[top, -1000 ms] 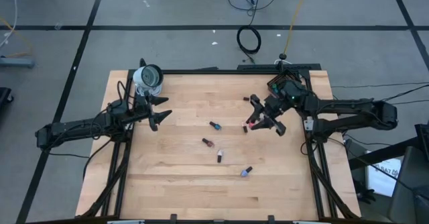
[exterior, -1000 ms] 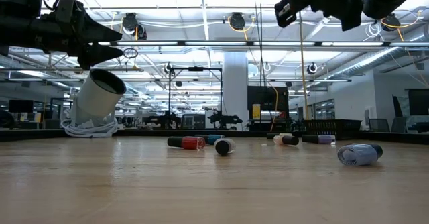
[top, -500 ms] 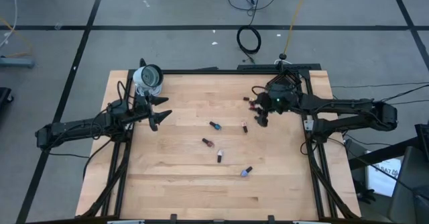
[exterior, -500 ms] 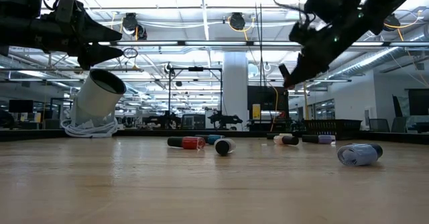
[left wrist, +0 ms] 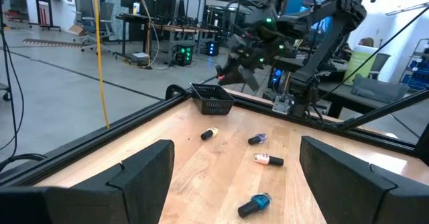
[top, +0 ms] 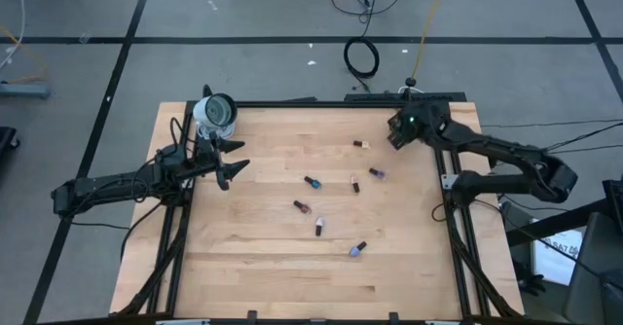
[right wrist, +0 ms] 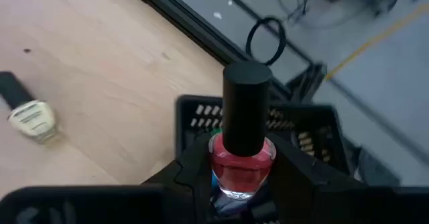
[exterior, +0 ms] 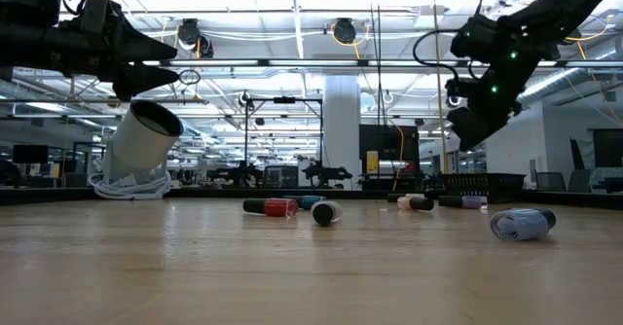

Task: Pick & Place Nail Polish
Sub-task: Put the pink nail polish into the black bin, then put the red nail polish into the black bin

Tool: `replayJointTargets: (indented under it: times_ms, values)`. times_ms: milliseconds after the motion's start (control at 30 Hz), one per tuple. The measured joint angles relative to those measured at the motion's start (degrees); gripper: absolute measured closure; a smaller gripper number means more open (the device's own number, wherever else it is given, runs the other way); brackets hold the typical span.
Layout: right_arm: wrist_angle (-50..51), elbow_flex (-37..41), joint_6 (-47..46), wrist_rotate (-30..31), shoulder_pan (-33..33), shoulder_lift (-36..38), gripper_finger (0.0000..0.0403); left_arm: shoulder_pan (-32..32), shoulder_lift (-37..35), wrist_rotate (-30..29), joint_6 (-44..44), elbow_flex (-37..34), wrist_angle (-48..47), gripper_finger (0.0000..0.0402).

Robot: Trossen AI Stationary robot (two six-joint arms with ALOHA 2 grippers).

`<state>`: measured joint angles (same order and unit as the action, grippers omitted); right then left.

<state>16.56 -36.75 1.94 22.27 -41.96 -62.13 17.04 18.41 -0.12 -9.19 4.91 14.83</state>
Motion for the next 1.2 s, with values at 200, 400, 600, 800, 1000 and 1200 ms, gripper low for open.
replayJointTargets:
  times_ms: [200,400,600,800,1000,1200]
  values:
    - [1.7,0.0,-2.6,-4.5,-7.6,0.0,0.0296,0.0,0.0,0.0,0.0,0.0,0.0,0.0091]
    - [2.2,0.0,-2.8,-4.6,-11.4,0.0,0.0288,0.0,0.0,0.0,0.0,0.0,0.0,0.0091]
    - [2.1,0.0,-2.7,-6.0,-12.1,0.0,0.0266,0.0,0.0,0.0,0.0,0.0,0.0,0.0091]
    - [2.1,0.0,-3.2,-6.0,-12.1,0.0,0.0262,0.0,0.0,0.0,0.0,0.0,0.0,0.0091]
    - [2.1,0.0,-4.4,-6.0,-12.1,0.0,0.0260,0.0,0.0,0.0,0.0,0.0,0.0,0.0091]
    - [-1.7,2.9,-4.0,-10.6,-12.1,0.0,0.0260,0.0,0.0,0.0,0.0,0.0,0.0,0.0091]
